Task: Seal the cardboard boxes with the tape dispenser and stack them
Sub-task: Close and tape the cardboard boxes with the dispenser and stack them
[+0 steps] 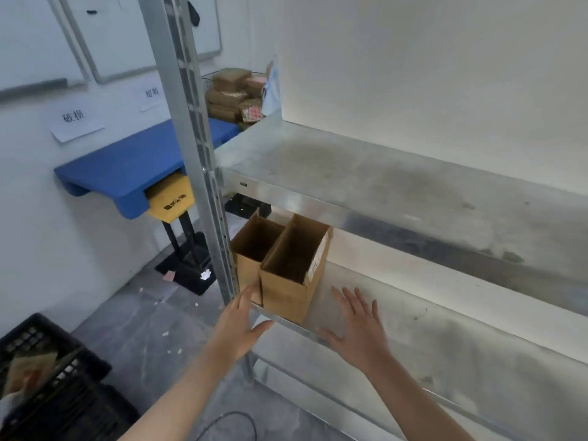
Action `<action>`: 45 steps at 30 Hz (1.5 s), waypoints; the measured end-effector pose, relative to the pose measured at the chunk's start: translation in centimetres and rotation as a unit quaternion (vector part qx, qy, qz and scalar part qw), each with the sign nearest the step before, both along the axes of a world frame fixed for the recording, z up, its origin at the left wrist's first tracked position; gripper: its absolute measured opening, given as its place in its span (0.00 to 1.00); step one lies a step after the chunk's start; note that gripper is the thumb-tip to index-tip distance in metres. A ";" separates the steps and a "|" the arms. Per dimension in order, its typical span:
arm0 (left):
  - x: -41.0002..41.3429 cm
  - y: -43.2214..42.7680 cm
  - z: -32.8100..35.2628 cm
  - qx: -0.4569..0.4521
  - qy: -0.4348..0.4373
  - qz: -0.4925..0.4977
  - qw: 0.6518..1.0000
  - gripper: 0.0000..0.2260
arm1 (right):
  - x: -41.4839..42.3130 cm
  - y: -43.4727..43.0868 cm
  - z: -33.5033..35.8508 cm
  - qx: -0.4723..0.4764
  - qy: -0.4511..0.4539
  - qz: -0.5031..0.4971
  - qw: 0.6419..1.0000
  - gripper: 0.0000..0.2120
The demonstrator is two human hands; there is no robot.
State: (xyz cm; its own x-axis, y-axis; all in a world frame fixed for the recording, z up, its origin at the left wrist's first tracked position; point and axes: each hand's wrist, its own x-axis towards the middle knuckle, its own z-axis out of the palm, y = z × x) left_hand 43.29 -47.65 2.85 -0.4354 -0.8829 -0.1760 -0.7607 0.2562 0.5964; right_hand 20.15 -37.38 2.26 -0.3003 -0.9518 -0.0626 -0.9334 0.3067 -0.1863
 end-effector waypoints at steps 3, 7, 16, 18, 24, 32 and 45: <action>-1.1 -1.4 -1.4 0.075 0.091 0.045 0.992 0.38 | 1.2 -1.3 -0.9 0.007 -0.031 -0.028 0.999 0.41; -2.0 -2.2 -2.5 0.120 0.148 0.060 0.980 0.36 | 2.5 -2.5 -1.5 0.005 -0.082 -0.053 0.995 0.44; -3.7 -2.3 -1.8 0.040 0.146 -0.018 0.988 0.39 | 2.4 -3.9 -2.6 -0.027 -0.156 -0.100 0.982 0.46; -4.1 -2.7 -1.2 0.059 0.174 -0.034 0.982 0.40 | 2.0 -3.5 -2.7 -0.027 -0.149 -0.103 0.983 0.45; -5.0 -4.2 -1.1 0.110 0.179 -0.054 0.976 0.41 | 0.8 -1.9 -3.3 -0.012 -0.136 -0.115 0.984 0.45; -3.7 -1.9 -1.7 0.143 0.159 -0.053 0.975 0.30 | -1.1 3.4 -1.2 -0.019 -0.084 -0.137 0.987 0.46; -9.4 10.0 2.4 0.082 0.100 -0.177 0.976 0.15 | -8.9 21.9 4.0 -0.047 -0.014 -0.163 0.985 0.39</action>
State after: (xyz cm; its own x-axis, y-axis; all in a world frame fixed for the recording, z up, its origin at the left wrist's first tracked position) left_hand 33.90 -37.64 5.20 -0.7482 -0.6378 -0.1831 -0.5063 0.3704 0.7787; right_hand 11.26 -15.46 6.29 -0.5900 -0.8073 0.0087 -0.7825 0.5692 -0.2524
